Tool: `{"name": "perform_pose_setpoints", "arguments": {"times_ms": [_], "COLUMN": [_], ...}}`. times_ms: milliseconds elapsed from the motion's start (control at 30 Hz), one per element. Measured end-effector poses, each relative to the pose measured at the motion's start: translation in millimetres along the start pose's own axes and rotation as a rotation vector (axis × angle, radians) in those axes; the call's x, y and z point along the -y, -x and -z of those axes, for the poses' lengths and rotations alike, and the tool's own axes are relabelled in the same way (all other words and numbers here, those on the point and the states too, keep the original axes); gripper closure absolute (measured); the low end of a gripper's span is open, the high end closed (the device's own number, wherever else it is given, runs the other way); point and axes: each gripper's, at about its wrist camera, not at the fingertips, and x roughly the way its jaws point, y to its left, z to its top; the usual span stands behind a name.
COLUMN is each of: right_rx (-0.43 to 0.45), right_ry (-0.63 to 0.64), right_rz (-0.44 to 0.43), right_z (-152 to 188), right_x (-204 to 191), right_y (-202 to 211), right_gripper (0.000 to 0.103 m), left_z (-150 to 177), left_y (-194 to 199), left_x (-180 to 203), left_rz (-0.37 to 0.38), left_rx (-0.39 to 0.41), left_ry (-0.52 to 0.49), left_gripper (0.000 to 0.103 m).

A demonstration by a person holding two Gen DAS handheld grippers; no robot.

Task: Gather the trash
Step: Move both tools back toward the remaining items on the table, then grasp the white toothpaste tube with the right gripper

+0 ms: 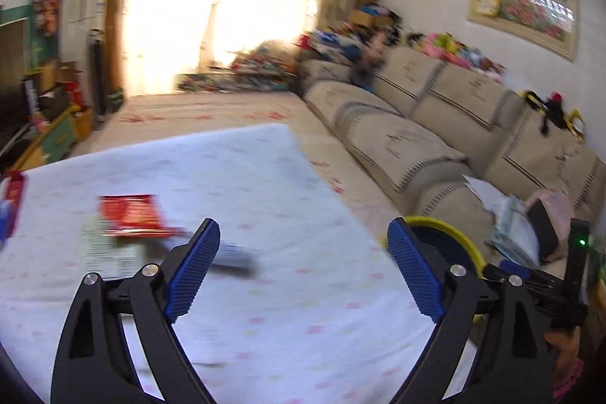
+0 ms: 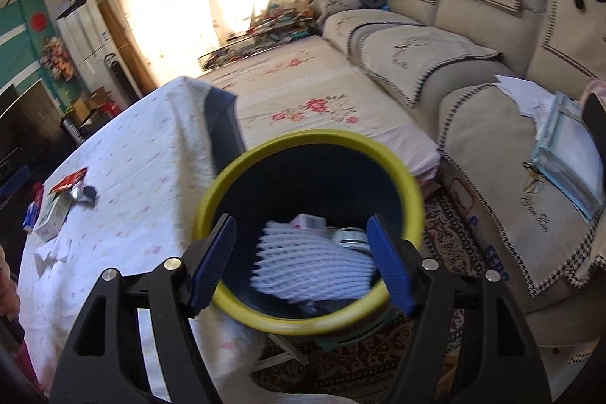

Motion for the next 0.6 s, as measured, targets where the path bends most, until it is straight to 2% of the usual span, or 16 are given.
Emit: {"name": "perform_pose_setpoints", "arguments": {"times_ms": [167, 400, 533, 600], "right_rx": [-0.050, -0.084, -0.091, -0.082], "right_ry": [0.090, 0.205, 0.319, 0.377], "right_rz": [-0.075, -0.197, -0.253, -0.268], "right_z": [-4, -16, -22, -23], "right_x": [-56, -137, -189, -209], "right_y": [-17, -32, -37, -40], "right_gripper": [0.033, 0.031, 0.031, 0.029], "left_z": [-1, 24, 42, 46], "left_y": [39, 57, 50, 45], "left_x": [-102, -208, -242, -246], "left_rz": [-0.200, -0.400, -0.400, -0.387], "left_rx": [0.079, 0.127, 0.094, 0.072], "left_ry": [0.112, 0.219, 0.283, 0.321], "left_gripper": [0.010, 0.009, 0.009, 0.009]}}
